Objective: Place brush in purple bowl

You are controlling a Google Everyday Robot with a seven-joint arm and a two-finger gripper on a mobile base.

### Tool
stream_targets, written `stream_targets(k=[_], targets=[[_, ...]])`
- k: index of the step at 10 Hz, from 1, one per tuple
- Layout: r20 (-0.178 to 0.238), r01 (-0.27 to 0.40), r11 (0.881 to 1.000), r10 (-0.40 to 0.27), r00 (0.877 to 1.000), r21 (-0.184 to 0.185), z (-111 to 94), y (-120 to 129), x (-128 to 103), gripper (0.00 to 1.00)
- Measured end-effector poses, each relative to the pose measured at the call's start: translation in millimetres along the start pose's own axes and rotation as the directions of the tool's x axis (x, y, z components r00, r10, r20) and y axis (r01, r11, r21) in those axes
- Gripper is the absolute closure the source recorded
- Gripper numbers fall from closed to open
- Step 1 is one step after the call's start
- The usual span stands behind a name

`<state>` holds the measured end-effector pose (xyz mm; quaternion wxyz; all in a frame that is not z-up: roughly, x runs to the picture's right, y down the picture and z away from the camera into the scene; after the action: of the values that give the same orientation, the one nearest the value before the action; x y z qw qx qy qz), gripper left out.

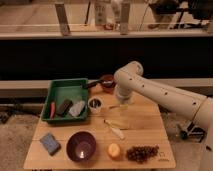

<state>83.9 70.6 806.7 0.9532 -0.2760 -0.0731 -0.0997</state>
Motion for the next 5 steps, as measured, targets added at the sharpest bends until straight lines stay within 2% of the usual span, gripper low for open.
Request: stream_targets(k=[5], targets=[[0.009, 0.028, 1.0, -0.028, 1.0, -0.006, 13.5, -20.2, -12.4, 0.2]])
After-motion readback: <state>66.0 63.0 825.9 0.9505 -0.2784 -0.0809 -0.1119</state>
